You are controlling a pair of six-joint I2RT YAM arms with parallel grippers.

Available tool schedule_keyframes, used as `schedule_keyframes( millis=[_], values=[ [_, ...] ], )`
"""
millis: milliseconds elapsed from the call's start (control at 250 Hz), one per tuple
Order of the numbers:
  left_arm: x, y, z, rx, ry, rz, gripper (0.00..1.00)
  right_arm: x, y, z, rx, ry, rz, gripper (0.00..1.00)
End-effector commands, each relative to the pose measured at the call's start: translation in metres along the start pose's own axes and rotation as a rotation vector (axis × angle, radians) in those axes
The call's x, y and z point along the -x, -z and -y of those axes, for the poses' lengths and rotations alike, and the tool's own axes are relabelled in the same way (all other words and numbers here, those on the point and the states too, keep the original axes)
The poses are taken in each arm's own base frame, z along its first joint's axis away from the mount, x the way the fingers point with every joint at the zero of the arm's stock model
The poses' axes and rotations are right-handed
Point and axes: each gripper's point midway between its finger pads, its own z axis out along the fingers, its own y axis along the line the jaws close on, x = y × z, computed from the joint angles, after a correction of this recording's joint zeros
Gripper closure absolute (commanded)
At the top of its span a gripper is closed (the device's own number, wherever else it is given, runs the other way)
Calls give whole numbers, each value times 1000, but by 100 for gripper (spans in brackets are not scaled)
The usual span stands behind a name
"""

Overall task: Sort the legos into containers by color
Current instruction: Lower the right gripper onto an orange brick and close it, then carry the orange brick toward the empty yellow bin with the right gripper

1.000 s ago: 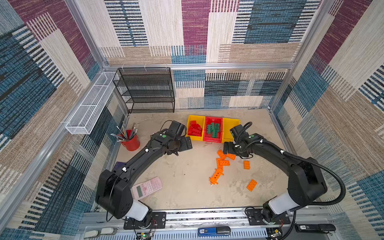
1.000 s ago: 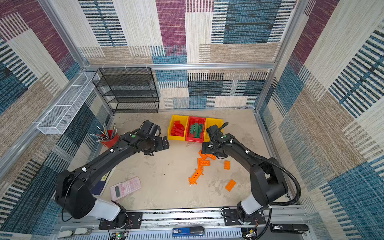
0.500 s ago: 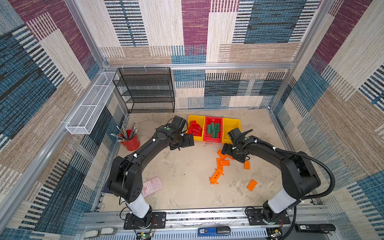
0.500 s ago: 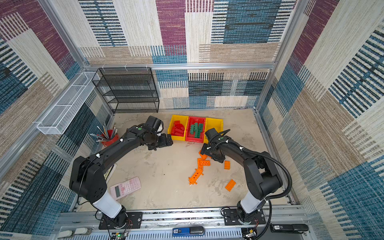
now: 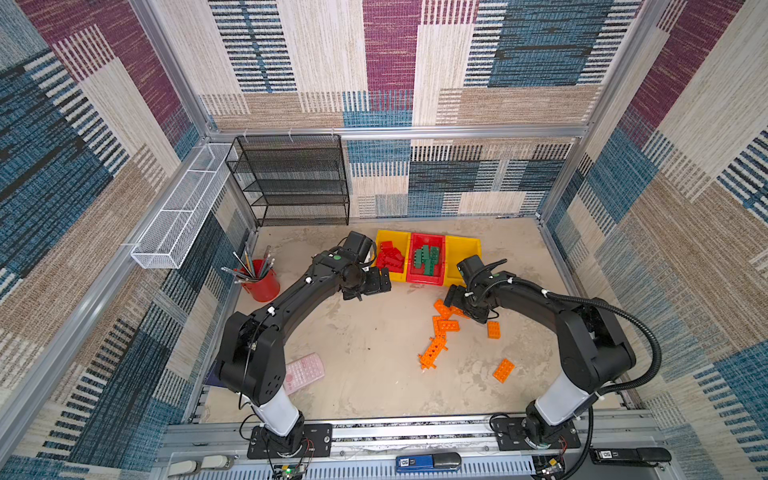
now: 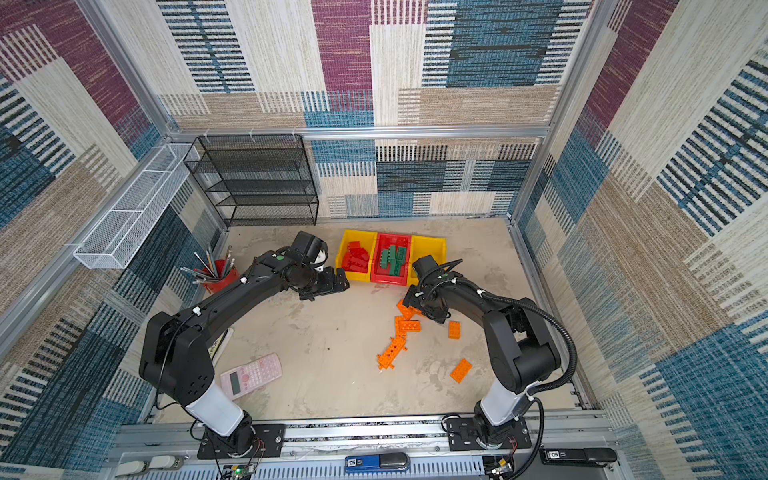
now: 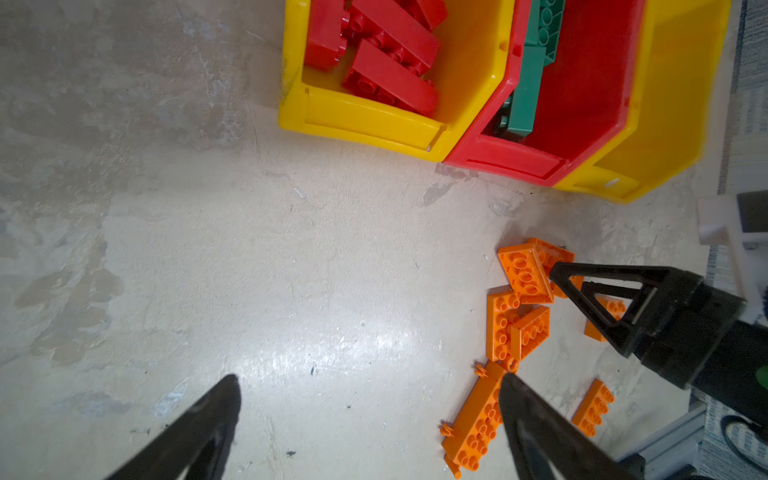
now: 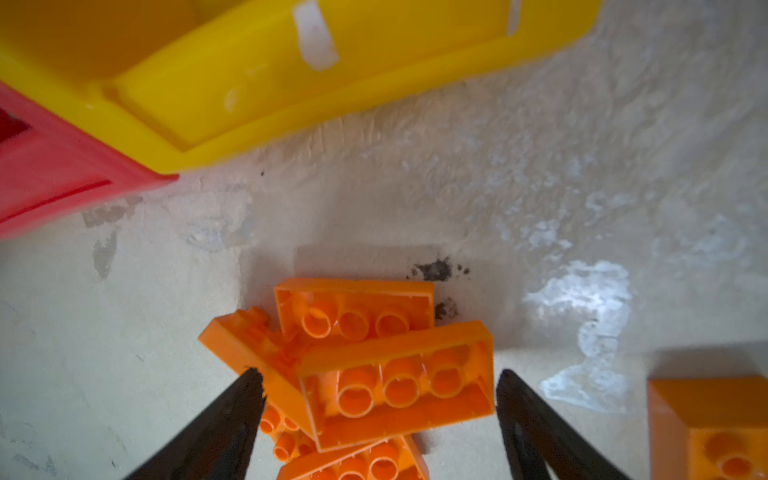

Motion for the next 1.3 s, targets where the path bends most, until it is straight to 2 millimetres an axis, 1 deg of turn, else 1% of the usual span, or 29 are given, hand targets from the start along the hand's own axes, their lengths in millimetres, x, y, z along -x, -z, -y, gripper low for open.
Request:
schedule_keyframes(
  millis=[0, 128, 332, 400, 540, 672, 904, 1012, 1104, 1180, 1224, 1296],
  values=[
    [0, 1, -1, -2, -37, 9, 3, 5, 0, -2, 15, 22, 24, 11],
    [-1, -2, -1, -6, -32, 6, 3, 6, -3, 1, 0, 44, 23, 12],
    [-3, -4, 0, -17, -22, -2, 4, 10, 8, 6, -38, 109, 41, 11],
    [-3, -6, 0, -18, -17, 0, 4, 13, 8, 6, -46, 136, 44, 11],
    [-3, -8, 0, -20, -4, -3, 4, 12, 0, 4, -38, 166, 17, 12],
    [-3, -7, 1, -24, 2, -1, 4, 11, 0, 2, -11, 167, 15, 13],
    [-3, -11, 2, -26, 9, -11, 4, 1, -9, 5, 24, 153, -17, 15],
    [-1, -11, 2, -26, 7, -10, 4, 0, -10, 3, 43, 157, -14, 17],
    [0, -11, 3, -23, 2, -13, 4, 2, -10, 2, 46, 166, -9, 22],
    [1, -11, 4, -22, 0, -14, 4, 4, -11, 3, 35, 174, -6, 22],
    [1, -11, 4, -23, 1, -17, 5, 5, -12, 5, 24, 180, -6, 26],
    [1, -12, 4, -23, -1, -18, 5, 6, -12, 6, 10, 190, -2, 28]
  ],
)
